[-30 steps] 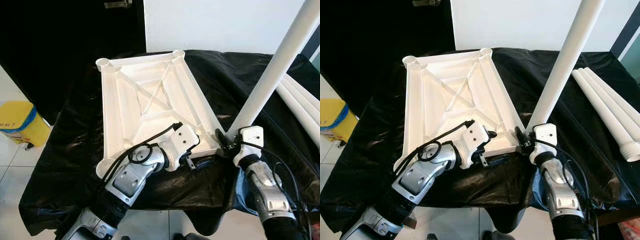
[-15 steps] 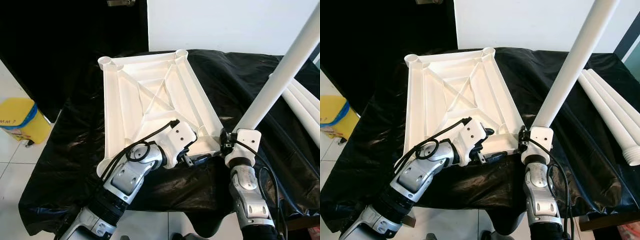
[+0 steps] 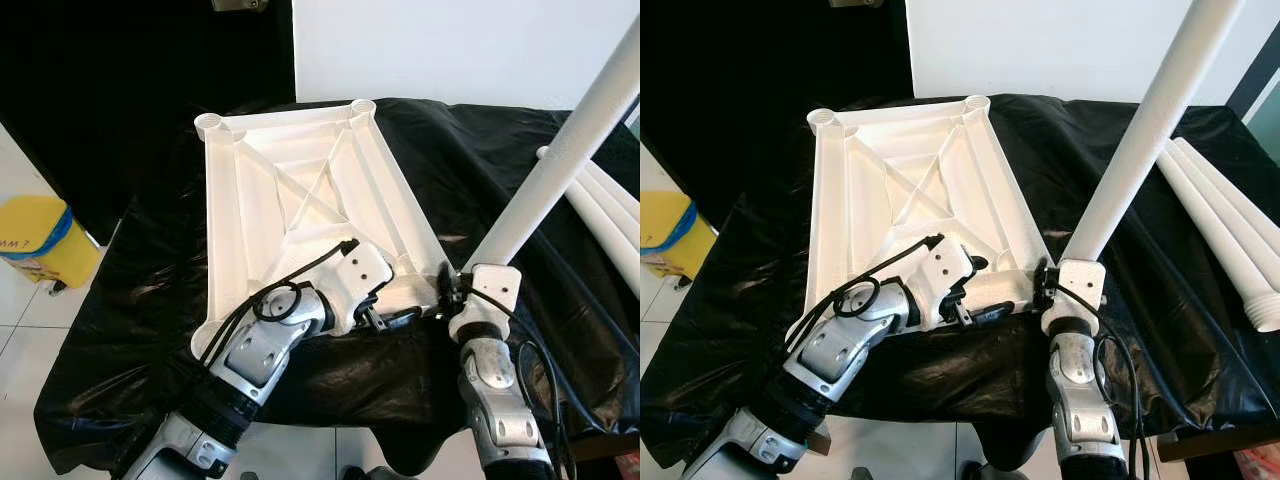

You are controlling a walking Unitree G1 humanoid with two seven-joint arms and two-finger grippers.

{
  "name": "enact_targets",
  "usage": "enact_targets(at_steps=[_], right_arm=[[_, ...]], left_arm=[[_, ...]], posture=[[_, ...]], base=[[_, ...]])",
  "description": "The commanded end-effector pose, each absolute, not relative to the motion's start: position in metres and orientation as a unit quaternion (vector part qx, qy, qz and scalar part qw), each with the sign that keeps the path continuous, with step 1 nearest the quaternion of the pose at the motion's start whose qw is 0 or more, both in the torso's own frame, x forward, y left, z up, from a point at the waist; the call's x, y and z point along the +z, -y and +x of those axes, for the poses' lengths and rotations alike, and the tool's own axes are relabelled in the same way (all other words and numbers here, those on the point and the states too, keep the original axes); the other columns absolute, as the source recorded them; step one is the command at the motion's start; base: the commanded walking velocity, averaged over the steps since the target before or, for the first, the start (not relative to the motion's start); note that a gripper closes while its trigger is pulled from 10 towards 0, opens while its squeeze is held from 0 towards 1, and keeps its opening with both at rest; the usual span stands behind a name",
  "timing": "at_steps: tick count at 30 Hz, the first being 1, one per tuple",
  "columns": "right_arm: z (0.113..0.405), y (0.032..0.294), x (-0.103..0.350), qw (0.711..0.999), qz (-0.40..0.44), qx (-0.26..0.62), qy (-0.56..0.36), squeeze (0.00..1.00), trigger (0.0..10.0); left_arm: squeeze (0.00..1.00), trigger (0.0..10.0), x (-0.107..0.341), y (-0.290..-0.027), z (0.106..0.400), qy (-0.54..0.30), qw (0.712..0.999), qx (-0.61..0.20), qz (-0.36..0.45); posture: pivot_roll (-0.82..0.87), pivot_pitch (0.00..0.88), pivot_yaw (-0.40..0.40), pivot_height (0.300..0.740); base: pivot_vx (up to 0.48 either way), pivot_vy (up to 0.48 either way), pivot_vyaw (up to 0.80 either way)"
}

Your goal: Building children table

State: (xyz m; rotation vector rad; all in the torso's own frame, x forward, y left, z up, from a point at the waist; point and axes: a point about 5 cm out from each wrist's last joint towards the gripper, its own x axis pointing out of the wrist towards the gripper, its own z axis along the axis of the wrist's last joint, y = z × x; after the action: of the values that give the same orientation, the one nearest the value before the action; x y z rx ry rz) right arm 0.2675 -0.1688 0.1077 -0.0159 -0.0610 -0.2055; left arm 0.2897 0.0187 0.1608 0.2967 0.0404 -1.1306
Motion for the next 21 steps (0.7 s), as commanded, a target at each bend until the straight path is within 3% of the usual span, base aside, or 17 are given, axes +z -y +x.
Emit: enact_targets(at_steps=[1,10,11,21], right_arm=[[0.262,0.170,0.097,0.995,-0.009,-0.102,0.003,1.00,10.0],[0.256,0.171,0.102,0.998,-0.008,-0.055,0.020,1.00,10.0],[0.252,0.171,0.103,0.999,-0.009,-0.039,0.026,0.00,10.0],[0.238,0.179,0.099,0.999,-0.025,-0.017,0.018,0.00,10.0]], left_arm=[[0.00,10.0,0.163,-0.021,0.296,-0.011,0.852,-0.502,0.146],[0.00,10.0,0.159,-0.032,0.310,-0.022,0.869,-0.465,0.171],[0.00,10.0,0.157,-0.033,0.312,-0.028,0.870,-0.458,0.182],[0.00,10.0,0.142,-0.048,0.333,-0.087,0.886,-0.392,0.232]], posture=[[-0.06,0.099,-0.050,0.740],[-0.07,0.116,-0.052,0.740],[-0.06,0.117,-0.052,0.740],[-0.08,0.129,-0.033,0.740]], base=[[0.000,0.000,0.00],[0.000,0.000,0.00],[0.000,0.000,0.00],[0.000,0.000,0.00]])
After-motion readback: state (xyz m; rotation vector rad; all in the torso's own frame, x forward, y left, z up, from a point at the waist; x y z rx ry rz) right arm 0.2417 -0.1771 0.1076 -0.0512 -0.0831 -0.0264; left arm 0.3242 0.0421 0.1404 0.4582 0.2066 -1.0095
